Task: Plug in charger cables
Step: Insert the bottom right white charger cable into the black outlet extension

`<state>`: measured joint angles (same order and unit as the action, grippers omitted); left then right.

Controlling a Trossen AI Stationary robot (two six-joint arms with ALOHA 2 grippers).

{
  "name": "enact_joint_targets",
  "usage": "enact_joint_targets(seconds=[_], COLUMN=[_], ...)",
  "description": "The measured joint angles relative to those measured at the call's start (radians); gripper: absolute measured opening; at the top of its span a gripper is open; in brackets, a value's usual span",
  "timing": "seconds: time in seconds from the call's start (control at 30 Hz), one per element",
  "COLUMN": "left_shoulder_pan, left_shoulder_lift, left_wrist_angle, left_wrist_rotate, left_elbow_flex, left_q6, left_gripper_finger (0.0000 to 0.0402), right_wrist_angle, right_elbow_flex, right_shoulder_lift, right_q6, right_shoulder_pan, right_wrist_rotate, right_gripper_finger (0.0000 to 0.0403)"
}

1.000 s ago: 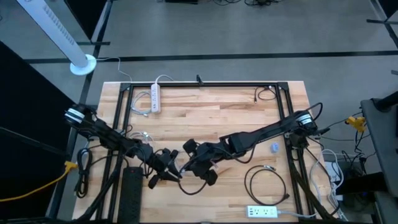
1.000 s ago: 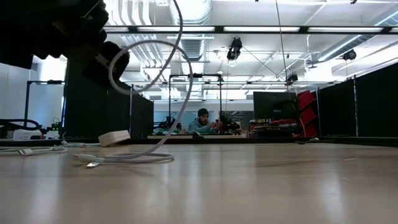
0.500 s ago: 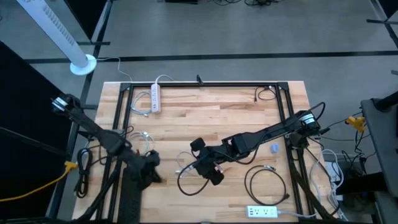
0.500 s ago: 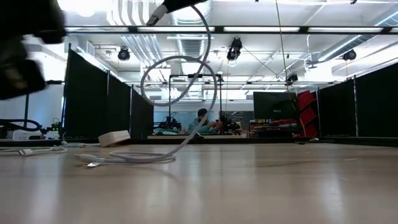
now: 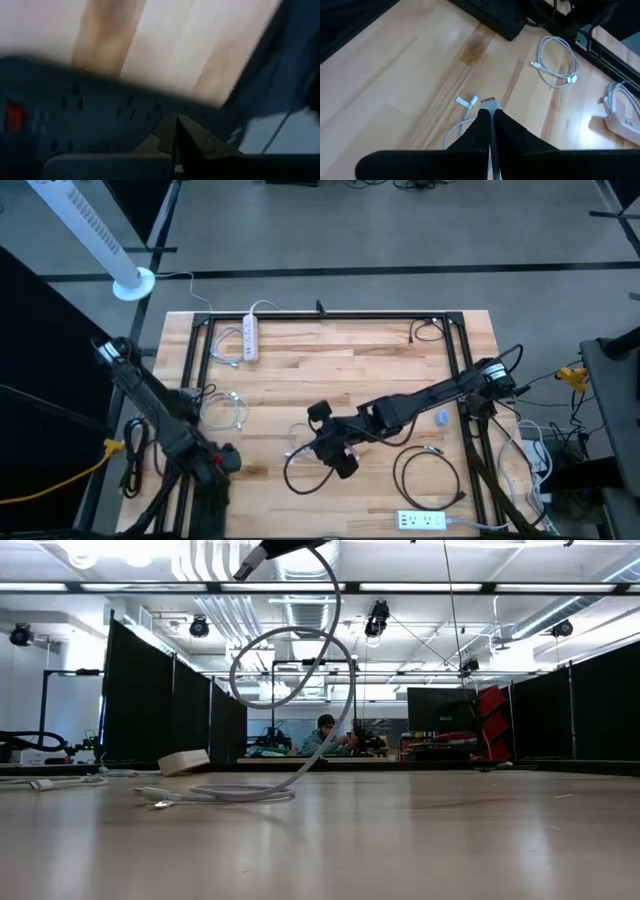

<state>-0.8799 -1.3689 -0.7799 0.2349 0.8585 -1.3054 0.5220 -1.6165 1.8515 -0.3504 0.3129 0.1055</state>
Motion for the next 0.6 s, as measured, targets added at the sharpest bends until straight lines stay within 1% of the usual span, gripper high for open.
enact_joint_targets(seconds=[0.13,0.2,0.27,0.4,0.5,0.6], left_shoulder_pan=[-0.032,-0.038,-0.038,-0.037,-0.024,0.005], left_shoulder_lift=[-0.1,-0.135,-0.158,-0.186,-0.193,-0.192], left_wrist_angle=[-0.032,-0.025,-0.023,0.001,0.026,0.052], left_wrist_rotate=[0.139,0.166,0.163,0.096,0.027,-0.105], left_elbow_flex=[-0.008,-0.008,-0.008,-0.008,-0.006,-0.003], left_q6=[0.003,0.005,0.023,0.104,0.168,0.214], left_gripper_finger=[0.0,0.0,0.0,0.0,0.0,0.0], right_wrist_angle=[0.005,0.015,0.025,0.027,0.032,0.033], right_elbow_flex=[0.0,0.0,0.0,0.0,0.0,0.0], right_shoulder_lift=[0.0,0.0,0.0,0.0,-0.002,-0.011], right_q6=[0.0,-0.001,0.0,-0.006,-0.015,-0.016], right_shoulder_pan=[0.005,0.004,0.004,0.004,0.006,0.006], right_wrist_rotate=[0.0,0.0,0.001,0.003,0.003,0.002], right_gripper_finger=[0.0,0.0,0.0,0.0,0.0,0.0])
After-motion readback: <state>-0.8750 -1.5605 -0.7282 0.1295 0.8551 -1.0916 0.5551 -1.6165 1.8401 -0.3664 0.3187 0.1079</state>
